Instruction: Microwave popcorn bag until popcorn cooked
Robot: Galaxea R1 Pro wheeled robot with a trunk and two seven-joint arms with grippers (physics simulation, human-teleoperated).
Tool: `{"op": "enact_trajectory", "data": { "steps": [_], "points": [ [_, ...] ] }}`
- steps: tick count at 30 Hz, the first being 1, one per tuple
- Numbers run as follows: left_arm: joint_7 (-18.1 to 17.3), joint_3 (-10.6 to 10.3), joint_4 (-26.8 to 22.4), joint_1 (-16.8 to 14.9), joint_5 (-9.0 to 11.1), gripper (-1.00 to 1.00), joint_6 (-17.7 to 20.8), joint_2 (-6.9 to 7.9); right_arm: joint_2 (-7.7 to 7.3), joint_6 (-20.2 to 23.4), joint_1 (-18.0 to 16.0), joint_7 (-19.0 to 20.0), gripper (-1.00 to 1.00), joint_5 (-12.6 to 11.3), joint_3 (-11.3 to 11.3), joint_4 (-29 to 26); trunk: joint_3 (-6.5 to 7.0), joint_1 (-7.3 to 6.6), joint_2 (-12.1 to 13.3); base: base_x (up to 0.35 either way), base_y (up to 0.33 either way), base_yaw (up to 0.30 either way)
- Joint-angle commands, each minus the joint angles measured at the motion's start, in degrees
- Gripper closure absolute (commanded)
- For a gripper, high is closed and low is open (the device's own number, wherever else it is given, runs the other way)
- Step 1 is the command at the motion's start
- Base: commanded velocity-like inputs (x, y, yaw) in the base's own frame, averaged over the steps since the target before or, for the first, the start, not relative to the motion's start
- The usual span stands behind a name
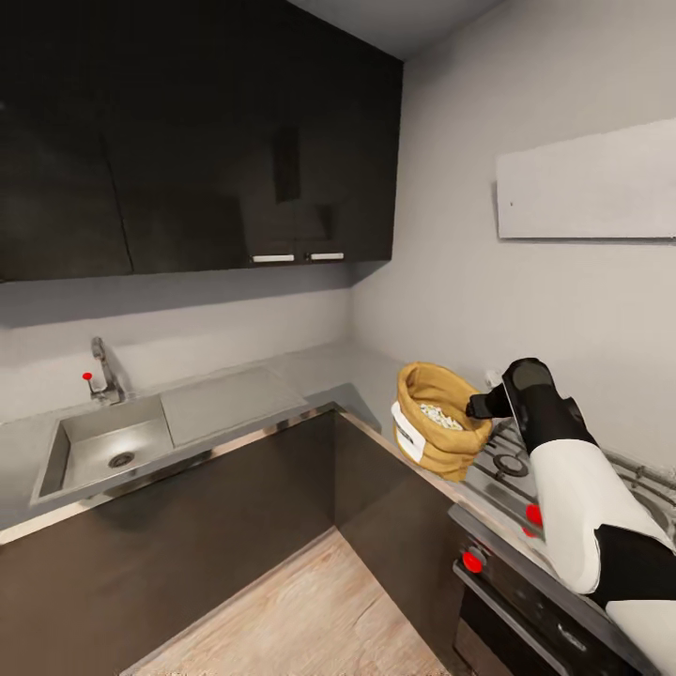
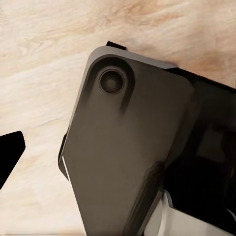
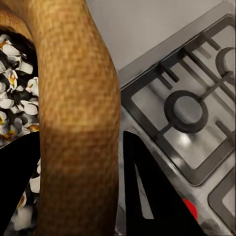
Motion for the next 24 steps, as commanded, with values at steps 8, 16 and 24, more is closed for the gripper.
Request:
{"op": "enact_trajectory", "data": {
  "steps": [8, 16, 24],
  "points": [
    [0.11, -0.12, -0.06, -0.01, 0.55, -1.00, -0.12, -0.02, -0.06, 0.12, -0.03, 0.62, 1.00, 0.54, -0.11, -0.04, -0.11, -0.02, -0.09, -0.328, 0.000, 0.000],
    [0.26, -0.04, -0.14, -0.01, 0.63, -1.00, -0.13, -0.11, 0.28, 0.12, 0.96, 0.40, 1.00, 0.97, -0.11, 1.01, -0.11, -0.02, -0.09, -0.214, 0.037, 0.000],
    [0.20, 0.20, -0.14, -0.01, 0.77, -1.00, -0.13, -0.41, -0.28, -0.47, 3.46, 0.74, 1.00, 0.97, -0.08, 2.73, -0.11, -0.02, -0.09, 0.000, 0.000, 0.000]
  ]
}}
